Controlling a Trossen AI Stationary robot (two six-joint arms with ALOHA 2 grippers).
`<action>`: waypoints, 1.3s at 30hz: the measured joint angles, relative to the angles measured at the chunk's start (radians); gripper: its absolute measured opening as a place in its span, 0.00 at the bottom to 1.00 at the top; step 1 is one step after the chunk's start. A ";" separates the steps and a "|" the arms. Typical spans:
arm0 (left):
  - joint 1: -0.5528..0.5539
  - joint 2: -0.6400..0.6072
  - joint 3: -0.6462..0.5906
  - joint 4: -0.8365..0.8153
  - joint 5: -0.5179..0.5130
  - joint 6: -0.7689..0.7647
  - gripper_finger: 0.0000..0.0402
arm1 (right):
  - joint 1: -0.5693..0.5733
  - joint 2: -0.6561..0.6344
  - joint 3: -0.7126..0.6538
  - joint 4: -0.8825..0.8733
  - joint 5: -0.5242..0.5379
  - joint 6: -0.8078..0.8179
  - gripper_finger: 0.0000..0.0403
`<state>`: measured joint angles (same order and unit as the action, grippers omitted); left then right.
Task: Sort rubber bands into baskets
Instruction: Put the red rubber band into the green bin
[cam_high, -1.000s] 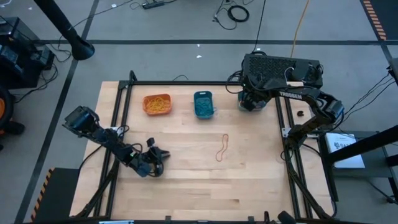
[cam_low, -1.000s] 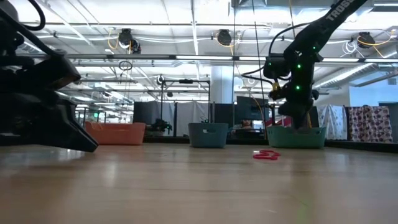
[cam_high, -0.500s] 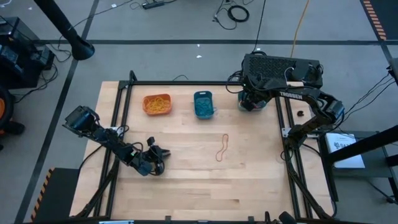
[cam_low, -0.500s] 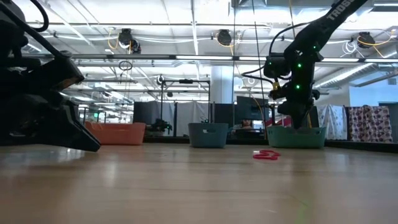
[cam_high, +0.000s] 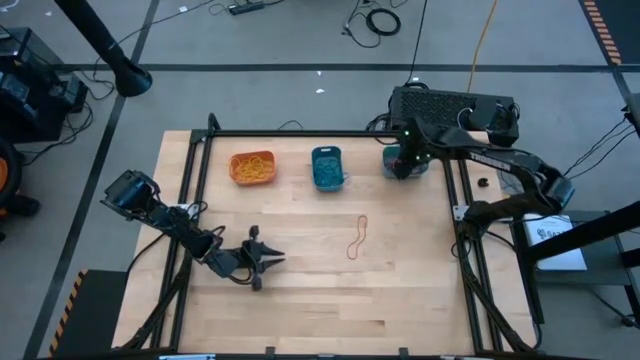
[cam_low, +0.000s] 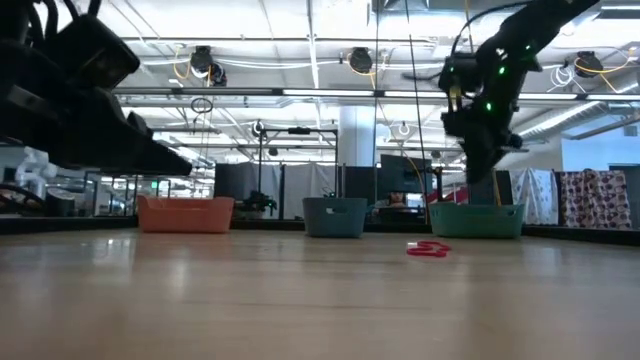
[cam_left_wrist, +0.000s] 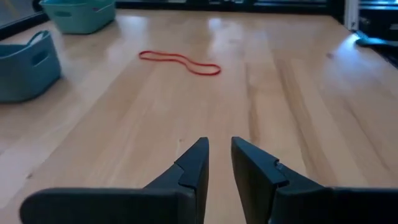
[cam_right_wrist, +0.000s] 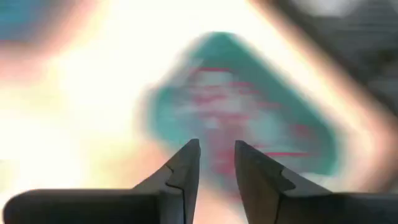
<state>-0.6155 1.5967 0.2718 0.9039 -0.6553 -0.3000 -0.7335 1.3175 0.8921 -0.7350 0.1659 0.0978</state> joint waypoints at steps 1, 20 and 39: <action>0.000 0.000 0.000 0.010 0.005 0.010 0.19 | 0.012 -0.013 0.000 0.003 -0.093 0.011 0.23; 0.000 0.000 0.005 -0.010 0.014 0.022 0.19 | 0.718 0.137 0.000 0.282 -0.428 -0.204 0.23; 0.000 0.000 0.005 -0.031 0.014 0.028 0.19 | 0.781 0.442 0.002 0.470 -0.320 -0.385 0.23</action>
<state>-0.6155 1.5963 0.2771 0.8726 -0.6411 -0.2718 0.0473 1.7598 0.8939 -0.2653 -0.1542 -0.2876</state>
